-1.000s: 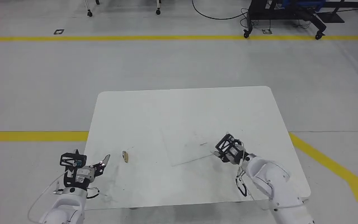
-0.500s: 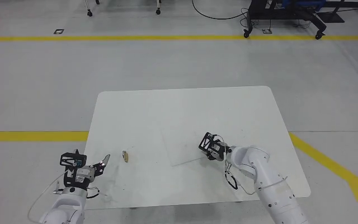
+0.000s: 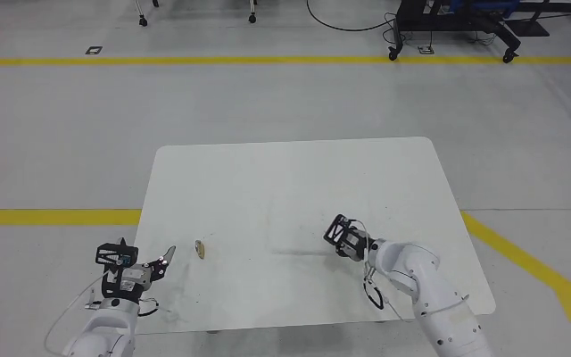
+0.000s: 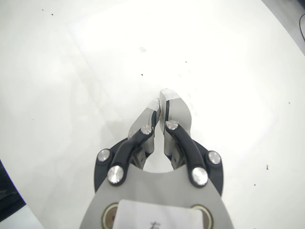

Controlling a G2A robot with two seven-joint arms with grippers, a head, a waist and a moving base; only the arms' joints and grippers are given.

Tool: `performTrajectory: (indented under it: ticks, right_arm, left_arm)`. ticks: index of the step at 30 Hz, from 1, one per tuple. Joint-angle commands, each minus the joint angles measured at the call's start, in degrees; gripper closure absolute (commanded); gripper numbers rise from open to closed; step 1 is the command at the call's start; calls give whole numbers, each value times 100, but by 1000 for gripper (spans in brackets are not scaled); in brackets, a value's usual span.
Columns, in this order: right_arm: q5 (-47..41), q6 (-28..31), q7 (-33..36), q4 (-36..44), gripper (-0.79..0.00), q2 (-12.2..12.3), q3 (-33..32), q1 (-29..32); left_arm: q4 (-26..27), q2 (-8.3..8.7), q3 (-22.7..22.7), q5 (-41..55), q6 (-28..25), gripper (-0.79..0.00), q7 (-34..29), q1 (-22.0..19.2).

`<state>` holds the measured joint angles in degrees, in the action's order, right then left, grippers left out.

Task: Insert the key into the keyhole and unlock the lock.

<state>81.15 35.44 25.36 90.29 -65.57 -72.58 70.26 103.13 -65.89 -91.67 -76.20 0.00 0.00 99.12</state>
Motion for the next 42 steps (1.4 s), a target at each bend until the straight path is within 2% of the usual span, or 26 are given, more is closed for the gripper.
performTrajectory:
  ticks: [1, 4, 8, 15, 18, 20, 23, 26, 30, 34, 38, 40, 42]
  right_arm:
    - [43, -43, -81, 133, 0, 20, -67, 141]
    - [158, -226, -155, 257, 0, 37, -116, 297]
    - [651, -836, -107, 469, 0, 33, -58, 438]
    - [679, -858, -118, 490, 0, 35, -61, 452]
    - [674, -876, -138, 478, 0, 34, -58, 467]
    - [782, -878, -42, 439, 0, 34, -12, 451]
    - [1015, -710, 31, 488, 0, 34, 156, 423]
    - [1216, -573, -10, 561, 0, 42, 263, 456]
    - [1199, -216, -221, 664, 0, 74, 243, 525]
    - [1244, -51, -366, 715, 0, 103, 195, 588]
    - [1375, -13, -434, 756, 0, 120, 206, 633]
    - [1369, -16, -522, 812, 0, 131, 168, 679]
    - [1293, 17, -679, 904, 0, 153, 54, 769]
  left_arm:
    - [0, 0, 0, 0, 0, -785, 0, 0]
    - [0, 0, 0, 0, 0, -785, 0, 0]
    - [0, 0, 0, 0, 0, -785, 0, 0]
    - [16, 1, -8, -19, -1, -785, 9, -3]
    - [515, 17, -68, -624, 167, -785, -65, 121]
    - [956, 32, 39, -944, -83, -785, -361, 165]
    - [1523, 57, 275, -1448, -578, -785, -1114, -24]
    - [1777, 55, 757, -1746, -1141, -785, -2020, -440]
    - [1613, -14, 1685, -2477, -1476, -785, -3394, -1402]
    - [957, -201, 2579, -2499, -1223, -785, -4237, -2459]
    - [199, -424, 3178, -1942, -867, -785, -4890, -3367]
    - [-50, -515, 3466, -1999, -633, -785, -4967, -3624]
    - [-197, -572, 3644, -1926, -614, -785, -4883, -3723]
